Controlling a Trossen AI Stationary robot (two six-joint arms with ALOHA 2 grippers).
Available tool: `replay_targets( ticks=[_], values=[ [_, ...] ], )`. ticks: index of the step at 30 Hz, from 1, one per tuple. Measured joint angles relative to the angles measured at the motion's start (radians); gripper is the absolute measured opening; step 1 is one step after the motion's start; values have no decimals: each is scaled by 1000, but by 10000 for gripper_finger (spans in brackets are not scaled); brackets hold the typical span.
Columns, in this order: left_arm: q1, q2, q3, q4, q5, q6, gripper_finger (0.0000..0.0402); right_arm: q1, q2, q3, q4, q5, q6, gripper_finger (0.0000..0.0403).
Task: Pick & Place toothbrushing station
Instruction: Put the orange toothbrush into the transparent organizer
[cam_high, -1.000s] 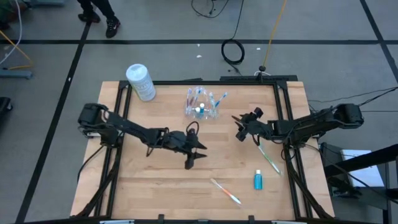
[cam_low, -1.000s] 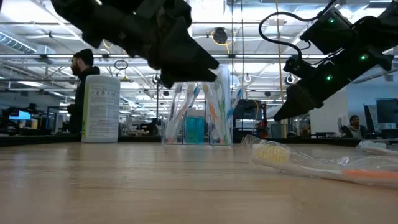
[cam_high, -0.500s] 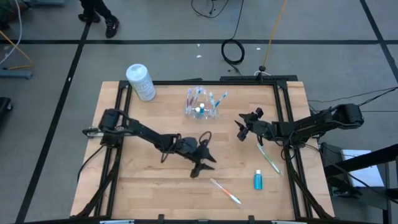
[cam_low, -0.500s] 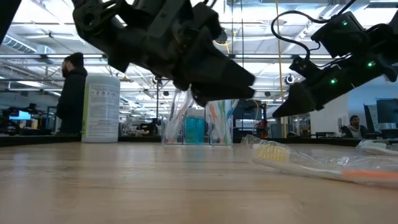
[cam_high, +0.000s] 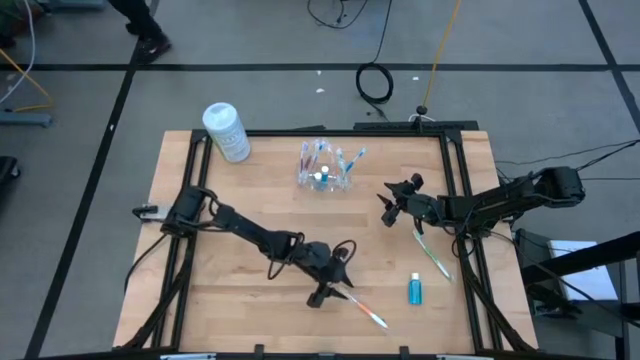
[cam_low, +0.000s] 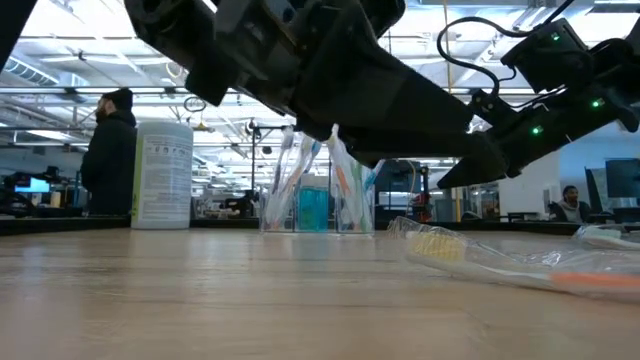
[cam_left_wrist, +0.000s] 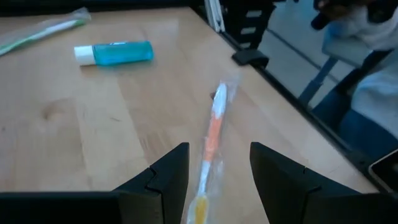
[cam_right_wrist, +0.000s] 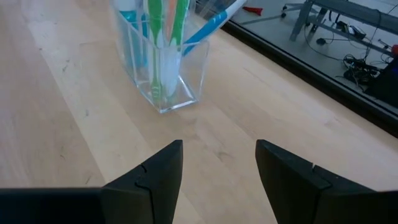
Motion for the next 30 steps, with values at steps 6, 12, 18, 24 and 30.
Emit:
replay_targets(
  ticks=[6, 12, 18, 24, 30],
  values=[
    [-38, 0, 0, -86, -153, 17, 175, 0, 0, 0, 3, -107, 1, 196],
    [-46, 0, 0, -139, -187, 19, 175, 0, 0, 0, 2, -174, 4, 196],
    [-51, 0, 0, -140, -182, 18, 175, 0, 0, 0, 3, -176, 4, 196],
    [-50, 0, 0, -154, -182, 17, 175, 0, 0, 0, 3, -176, 4, 196],
    [-49, 36, 0, -122, -180, 27, 175, 0, 0, 0, 2, -175, 4, 196]
  ],
)
